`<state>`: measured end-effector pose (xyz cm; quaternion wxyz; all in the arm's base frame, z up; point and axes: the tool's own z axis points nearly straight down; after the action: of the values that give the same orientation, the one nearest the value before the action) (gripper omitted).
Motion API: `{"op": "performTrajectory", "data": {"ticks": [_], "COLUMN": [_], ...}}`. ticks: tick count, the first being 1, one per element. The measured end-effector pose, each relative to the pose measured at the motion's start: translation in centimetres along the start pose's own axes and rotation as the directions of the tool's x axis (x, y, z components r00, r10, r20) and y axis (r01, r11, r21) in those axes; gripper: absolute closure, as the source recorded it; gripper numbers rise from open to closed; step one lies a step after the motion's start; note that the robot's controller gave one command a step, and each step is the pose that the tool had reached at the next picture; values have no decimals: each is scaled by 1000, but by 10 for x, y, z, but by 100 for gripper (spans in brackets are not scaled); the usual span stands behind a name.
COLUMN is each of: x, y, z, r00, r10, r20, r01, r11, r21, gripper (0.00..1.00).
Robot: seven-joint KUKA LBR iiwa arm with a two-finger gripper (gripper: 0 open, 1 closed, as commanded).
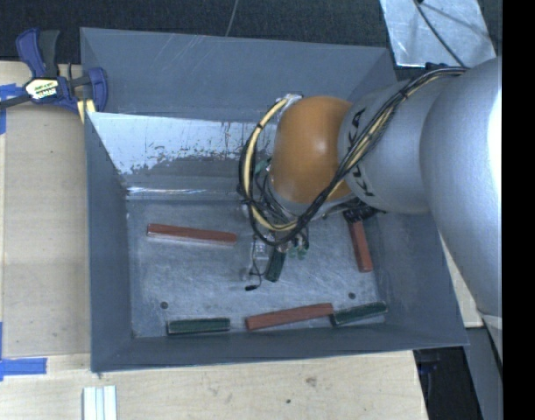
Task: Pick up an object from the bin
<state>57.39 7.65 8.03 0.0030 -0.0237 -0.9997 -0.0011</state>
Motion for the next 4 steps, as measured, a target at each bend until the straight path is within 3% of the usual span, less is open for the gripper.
{"op": "performTrajectory", "data": {"ticks": [1,2,3,4], "x": [-29,-34,-34,-43], "y": [-20,-65,-65,-15], "z": [-3,8,8,-120], "r00": [993,996,996,994], "r10": [-115,-89,-89,-107], "r20": [9,12,11,10], "r01": [115,89,89,107], "r11": [993,996,996,994], "r21": [3,2,2,3], "gripper": [0,100,100,100]}}
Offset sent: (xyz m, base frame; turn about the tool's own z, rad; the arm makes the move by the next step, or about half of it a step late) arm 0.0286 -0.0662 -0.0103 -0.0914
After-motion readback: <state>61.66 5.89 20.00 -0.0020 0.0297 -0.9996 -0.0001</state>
